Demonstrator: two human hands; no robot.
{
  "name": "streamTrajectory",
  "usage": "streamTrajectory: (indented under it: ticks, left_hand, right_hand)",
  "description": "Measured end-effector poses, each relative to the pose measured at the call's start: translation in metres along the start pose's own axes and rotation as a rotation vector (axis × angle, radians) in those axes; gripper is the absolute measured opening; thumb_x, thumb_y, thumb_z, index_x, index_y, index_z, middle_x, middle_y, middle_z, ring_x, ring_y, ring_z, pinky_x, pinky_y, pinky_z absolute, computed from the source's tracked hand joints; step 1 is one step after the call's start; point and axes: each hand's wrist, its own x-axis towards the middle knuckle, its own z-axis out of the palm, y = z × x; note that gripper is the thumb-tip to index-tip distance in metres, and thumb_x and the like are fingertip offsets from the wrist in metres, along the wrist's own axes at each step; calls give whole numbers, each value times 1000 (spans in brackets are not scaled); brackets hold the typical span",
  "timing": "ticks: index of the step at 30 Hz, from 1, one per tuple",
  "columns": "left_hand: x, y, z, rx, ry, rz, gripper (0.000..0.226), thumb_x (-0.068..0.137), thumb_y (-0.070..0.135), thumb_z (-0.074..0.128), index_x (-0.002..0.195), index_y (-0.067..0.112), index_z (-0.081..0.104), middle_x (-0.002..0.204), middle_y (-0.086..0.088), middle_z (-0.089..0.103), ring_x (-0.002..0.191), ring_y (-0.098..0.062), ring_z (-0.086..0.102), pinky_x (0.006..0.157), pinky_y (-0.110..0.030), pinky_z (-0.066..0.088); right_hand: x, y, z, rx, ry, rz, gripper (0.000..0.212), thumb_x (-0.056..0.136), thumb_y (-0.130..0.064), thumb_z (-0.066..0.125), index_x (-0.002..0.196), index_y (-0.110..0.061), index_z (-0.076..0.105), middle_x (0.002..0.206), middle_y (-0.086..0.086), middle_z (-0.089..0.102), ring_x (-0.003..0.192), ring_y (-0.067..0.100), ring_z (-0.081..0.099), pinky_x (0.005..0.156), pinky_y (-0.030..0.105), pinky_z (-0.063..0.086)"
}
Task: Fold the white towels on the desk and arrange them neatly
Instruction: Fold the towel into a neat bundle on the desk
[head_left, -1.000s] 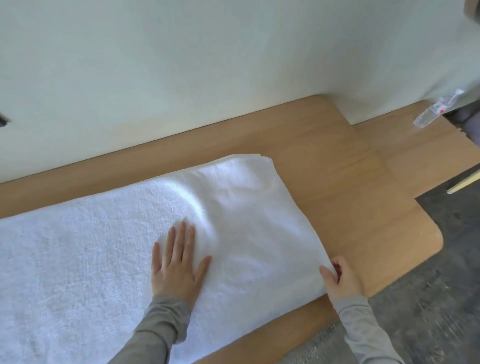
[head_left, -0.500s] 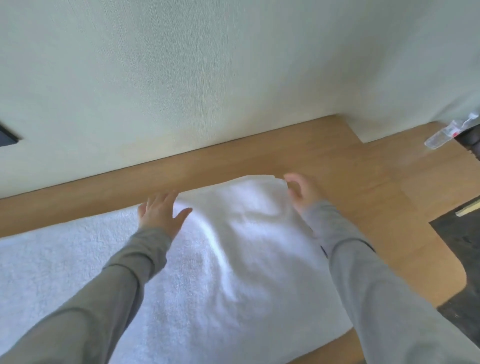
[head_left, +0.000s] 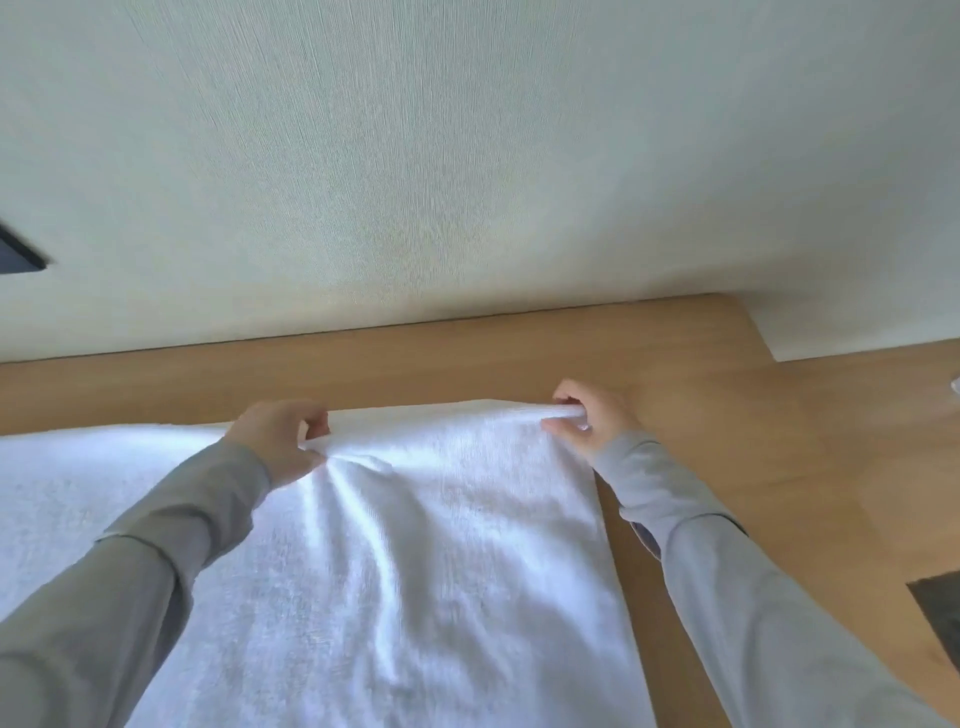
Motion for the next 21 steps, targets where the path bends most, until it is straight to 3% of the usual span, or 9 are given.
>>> streamTrajectory:
  ticks: [3, 7, 9, 12, 15, 16, 19, 21]
  left_hand:
    - [-7, 2, -1, -23, 61, -16, 22, 74, 4, 62, 82, 23, 55, 96, 4, 64, 90, -29, 57, 82, -36, 45]
    - [5, 30, 16, -31, 26, 9, 52, 79, 2, 57, 129, 17, 47, 128, -2, 54, 120, -26, 47, 104, -38, 35]
    - [14, 58, 27, -90, 1, 95, 62, 82, 11, 62, 139, 20, 38, 135, -2, 49, 128, -25, 40, 109, -38, 29]
    - [27, 101, 46, -60, -88, 189, 87, 76, 40, 72, 146, 29, 22, 144, 4, 39, 134, -22, 30, 114, -40, 20]
    - [34, 129, 57, 30, -160, 203, 102, 65, 52, 76, 146, 32, 18, 145, 4, 36, 137, -23, 23, 115, -39, 12]
    - [33, 133, 59, 53, -160, 221, 99, 64, 51, 77, 145, 32, 22, 143, 4, 37, 135, -23, 24, 113, -38, 11]
    - [17, 139, 60, 70, -40, 403, 73, 65, 41, 80, 129, 28, 48, 127, 4, 50, 124, -20, 38, 111, -34, 12]
    - [-3, 134, 61, 43, 176, 612, 41, 60, 21, 82, 97, 19, 64, 98, 3, 61, 101, -22, 56, 104, -32, 25]
  right_hand:
    - [7, 2, 3, 57, 6, -5, 15, 81, -15, 67, 89, -10, 56, 82, -4, 52, 76, 13, 46, 64, 20, 32]
    - [20, 5, 11, 44, -90, 56, 17, 80, -11, 65, 84, -14, 49, 94, 3, 54, 88, 19, 48, 72, 24, 32]
    - [27, 5, 10, 48, -129, 49, 17, 79, -12, 66, 79, -17, 49, 91, 1, 55, 89, 18, 50, 74, 25, 35]
    - [34, 2, 7, 21, -236, 57, 22, 75, -14, 68, 79, -23, 49, 85, -4, 52, 82, 17, 51, 75, 29, 41]
    - [35, -6, -2, 79, -339, 125, 37, 75, -13, 68, 105, -22, 48, 87, -1, 48, 77, 17, 47, 77, 35, 45]
    - [33, -12, -7, 95, -347, 112, 37, 76, -10, 67, 105, -22, 48, 85, 0, 48, 76, 18, 47, 76, 35, 45]
    - [3, -38, -19, 174, -243, 7, 25, 71, -5, 63, 81, -27, 56, 71, -6, 52, 65, 10, 48, 64, 29, 45]
    - [-33, -54, -18, 308, -245, -85, 15, 68, -13, 65, 74, -25, 59, 64, -11, 50, 57, 2, 44, 55, 20, 39]
